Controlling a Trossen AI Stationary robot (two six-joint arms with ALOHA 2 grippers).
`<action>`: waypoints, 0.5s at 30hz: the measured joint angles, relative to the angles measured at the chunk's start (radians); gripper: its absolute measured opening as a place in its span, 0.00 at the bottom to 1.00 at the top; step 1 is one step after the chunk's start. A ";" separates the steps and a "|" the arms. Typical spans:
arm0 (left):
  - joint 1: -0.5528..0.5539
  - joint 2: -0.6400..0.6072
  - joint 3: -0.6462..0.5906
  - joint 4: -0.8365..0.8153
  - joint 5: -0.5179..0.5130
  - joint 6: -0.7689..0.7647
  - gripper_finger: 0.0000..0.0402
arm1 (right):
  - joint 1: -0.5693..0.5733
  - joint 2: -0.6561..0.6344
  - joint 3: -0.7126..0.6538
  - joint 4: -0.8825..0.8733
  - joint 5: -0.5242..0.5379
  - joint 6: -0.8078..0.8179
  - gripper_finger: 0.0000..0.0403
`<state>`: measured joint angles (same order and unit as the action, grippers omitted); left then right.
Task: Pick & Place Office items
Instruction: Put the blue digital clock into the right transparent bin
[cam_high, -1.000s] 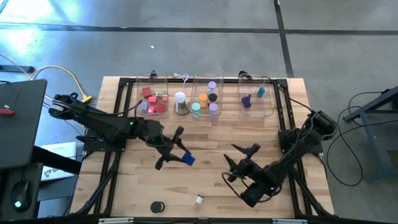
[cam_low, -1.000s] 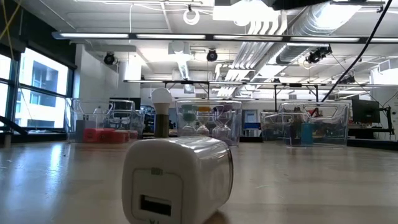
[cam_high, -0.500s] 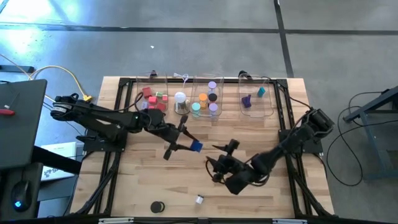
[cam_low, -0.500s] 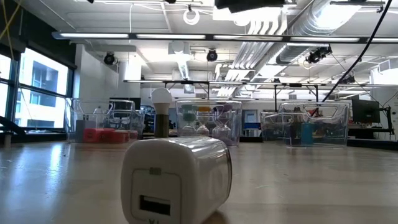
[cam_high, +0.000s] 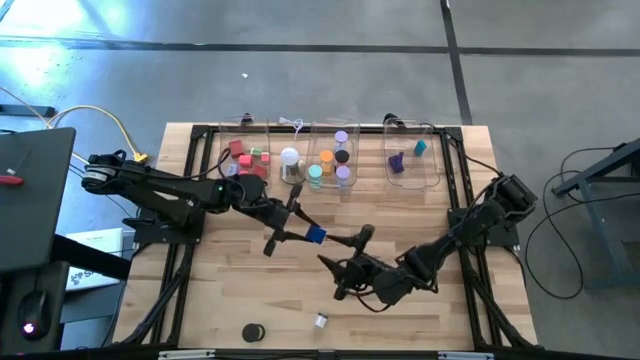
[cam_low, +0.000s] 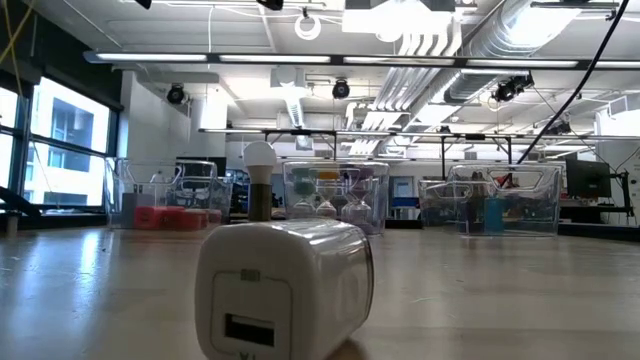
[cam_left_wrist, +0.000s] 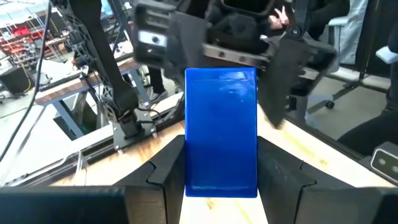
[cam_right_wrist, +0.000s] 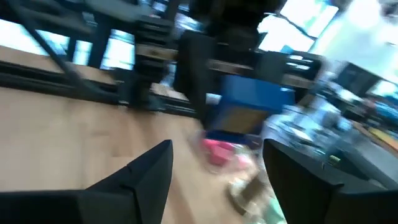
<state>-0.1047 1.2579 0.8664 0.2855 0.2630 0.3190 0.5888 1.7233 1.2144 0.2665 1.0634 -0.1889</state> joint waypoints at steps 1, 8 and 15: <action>0.000 0.000 -0.002 -0.002 0.000 0.002 0.36 | 0.000 0.000 0.000 -0.001 0.038 0.004 0.59; -0.003 0.000 -0.002 0.000 0.000 0.003 0.36 | -0.003 0.000 0.000 0.042 0.072 0.003 0.59; -0.003 0.000 -0.002 0.000 0.028 0.005 0.36 | -0.031 0.000 0.000 0.073 0.012 0.001 0.59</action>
<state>-0.1078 1.2579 0.8642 0.2858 0.2913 0.3244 0.5578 1.7237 1.2144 0.3393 1.0752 -0.1879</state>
